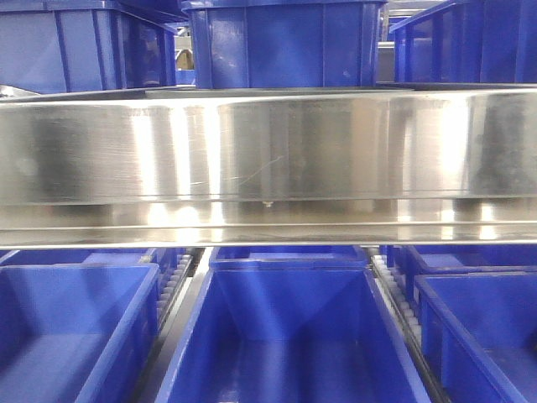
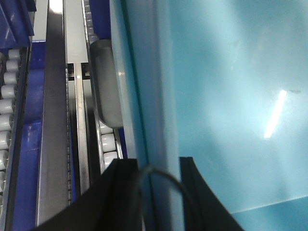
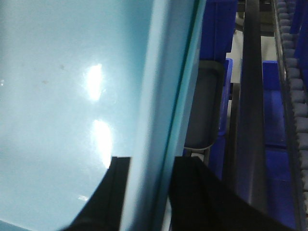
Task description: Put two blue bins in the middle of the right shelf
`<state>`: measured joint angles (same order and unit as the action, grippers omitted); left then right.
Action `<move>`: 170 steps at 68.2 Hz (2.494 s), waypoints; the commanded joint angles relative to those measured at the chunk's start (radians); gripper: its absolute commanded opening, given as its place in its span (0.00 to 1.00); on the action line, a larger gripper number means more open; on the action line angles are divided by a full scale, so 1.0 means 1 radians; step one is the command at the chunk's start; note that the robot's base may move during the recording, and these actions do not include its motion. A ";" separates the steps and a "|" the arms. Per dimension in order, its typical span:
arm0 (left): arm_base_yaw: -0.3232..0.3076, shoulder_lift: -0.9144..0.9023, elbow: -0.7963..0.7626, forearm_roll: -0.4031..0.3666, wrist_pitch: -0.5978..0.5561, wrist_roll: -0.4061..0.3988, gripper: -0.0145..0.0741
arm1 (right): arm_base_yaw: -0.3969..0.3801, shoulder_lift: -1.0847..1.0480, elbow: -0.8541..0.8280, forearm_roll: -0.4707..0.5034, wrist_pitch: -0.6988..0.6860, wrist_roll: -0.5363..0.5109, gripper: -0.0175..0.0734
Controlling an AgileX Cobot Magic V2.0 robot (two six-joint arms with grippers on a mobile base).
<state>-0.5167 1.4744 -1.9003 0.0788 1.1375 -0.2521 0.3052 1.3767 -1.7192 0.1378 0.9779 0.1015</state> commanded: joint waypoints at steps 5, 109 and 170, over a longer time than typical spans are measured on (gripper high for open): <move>0.002 -0.022 -0.017 -0.021 -0.065 0.012 0.04 | -0.005 -0.015 -0.017 -0.030 -0.089 -0.004 0.02; 0.002 -0.022 -0.017 -0.019 -0.169 0.012 0.04 | -0.005 0.010 -0.017 -0.030 -0.097 -0.004 0.02; 0.002 -0.022 -0.017 -0.019 -0.169 0.012 0.04 | -0.005 0.010 -0.017 -0.030 -0.097 -0.004 0.02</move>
<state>-0.5167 1.4780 -1.9003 0.0886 1.0638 -0.2479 0.3052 1.3929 -1.7209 0.1278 0.9431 0.0992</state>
